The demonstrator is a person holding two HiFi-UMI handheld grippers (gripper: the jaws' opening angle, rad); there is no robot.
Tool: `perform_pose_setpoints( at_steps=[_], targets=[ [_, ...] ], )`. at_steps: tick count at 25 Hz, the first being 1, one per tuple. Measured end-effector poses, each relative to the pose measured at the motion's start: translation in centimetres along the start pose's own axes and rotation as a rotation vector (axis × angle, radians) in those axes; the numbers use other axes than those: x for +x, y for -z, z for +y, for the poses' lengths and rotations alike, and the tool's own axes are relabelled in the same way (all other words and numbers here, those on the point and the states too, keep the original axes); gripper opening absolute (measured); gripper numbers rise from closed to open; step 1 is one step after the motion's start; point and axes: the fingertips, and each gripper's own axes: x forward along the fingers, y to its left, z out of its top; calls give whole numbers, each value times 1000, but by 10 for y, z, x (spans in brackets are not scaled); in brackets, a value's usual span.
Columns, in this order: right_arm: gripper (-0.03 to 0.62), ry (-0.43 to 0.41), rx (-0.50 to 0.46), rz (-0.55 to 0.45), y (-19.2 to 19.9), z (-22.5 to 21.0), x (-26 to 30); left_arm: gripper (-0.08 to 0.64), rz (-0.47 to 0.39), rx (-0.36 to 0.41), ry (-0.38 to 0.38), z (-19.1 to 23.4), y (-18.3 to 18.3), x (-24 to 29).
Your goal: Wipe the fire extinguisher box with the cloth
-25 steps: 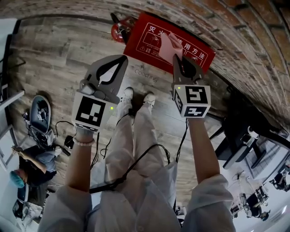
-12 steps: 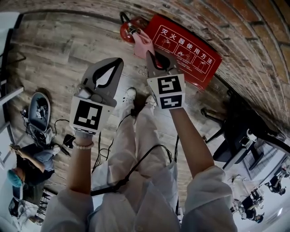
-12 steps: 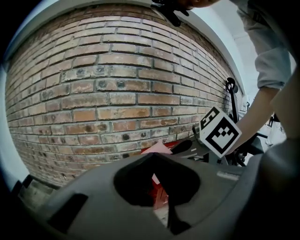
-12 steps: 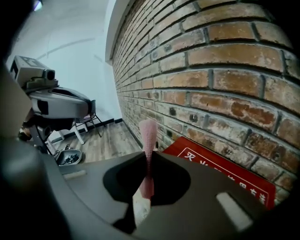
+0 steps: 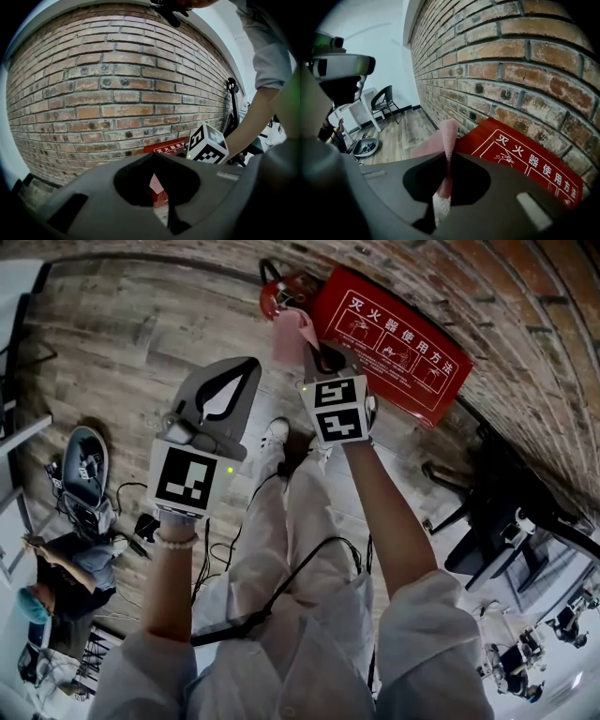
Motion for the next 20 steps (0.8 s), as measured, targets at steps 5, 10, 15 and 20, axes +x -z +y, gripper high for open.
perform_pose_setpoints(
  at_steps=[5,10,15,20],
  targets=[
    [21,46,-28,34,5,-8,4,-3,1,0,4,0,0,-1],
    [21,52,-28,40,6,-7,4,-3,1,-1,6,-1,1,0],
    [21,57,-25,43,9,-11,2,-3,2,2,14,-6,0,3],
    [21,70,-16,39,13,-18,-3,-3,2,15,25,-11,-2,6]
  ],
)
